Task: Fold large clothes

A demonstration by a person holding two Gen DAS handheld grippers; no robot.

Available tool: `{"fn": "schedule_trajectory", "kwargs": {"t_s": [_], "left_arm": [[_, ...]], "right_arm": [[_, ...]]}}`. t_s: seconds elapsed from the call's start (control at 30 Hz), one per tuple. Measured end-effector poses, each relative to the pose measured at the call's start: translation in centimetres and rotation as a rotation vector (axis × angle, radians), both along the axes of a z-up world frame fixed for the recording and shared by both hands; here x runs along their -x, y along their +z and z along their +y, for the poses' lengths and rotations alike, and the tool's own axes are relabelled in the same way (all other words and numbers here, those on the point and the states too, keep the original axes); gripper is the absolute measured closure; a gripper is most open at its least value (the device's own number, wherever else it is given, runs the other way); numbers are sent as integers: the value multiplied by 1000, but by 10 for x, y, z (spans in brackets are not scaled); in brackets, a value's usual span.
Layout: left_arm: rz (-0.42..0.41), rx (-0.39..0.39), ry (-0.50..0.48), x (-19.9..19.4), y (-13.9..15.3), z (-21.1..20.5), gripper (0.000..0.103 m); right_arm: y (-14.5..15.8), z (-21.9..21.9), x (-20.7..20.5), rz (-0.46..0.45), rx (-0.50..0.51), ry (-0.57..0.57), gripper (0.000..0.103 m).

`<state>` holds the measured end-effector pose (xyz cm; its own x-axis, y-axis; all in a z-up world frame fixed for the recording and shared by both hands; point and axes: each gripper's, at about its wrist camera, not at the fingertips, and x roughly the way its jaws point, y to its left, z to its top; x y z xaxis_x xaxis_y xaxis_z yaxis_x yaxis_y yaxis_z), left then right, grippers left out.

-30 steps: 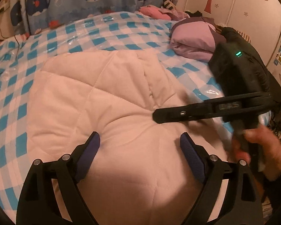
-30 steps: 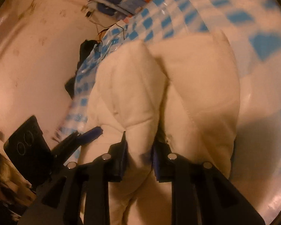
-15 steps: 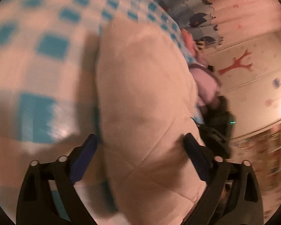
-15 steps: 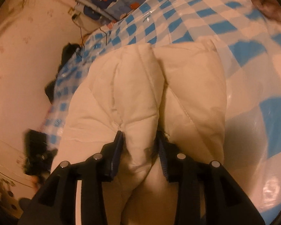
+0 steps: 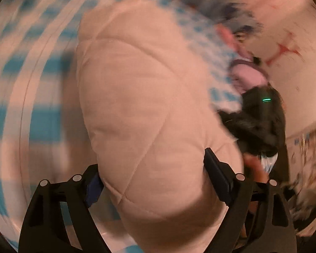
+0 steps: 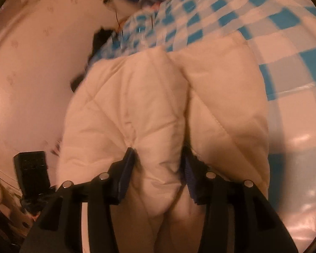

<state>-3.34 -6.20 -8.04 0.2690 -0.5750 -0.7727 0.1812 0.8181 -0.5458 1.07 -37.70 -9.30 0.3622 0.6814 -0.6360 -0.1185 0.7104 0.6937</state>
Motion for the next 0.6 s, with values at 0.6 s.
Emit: {"fn": "schedule_trajectory", "kwargs": {"t_s": [0.6], "left_arm": [[-374, -649, 66, 24, 51, -42, 22]], "right_arm": [[10, 31, -14, -23, 144, -68, 42]]}}
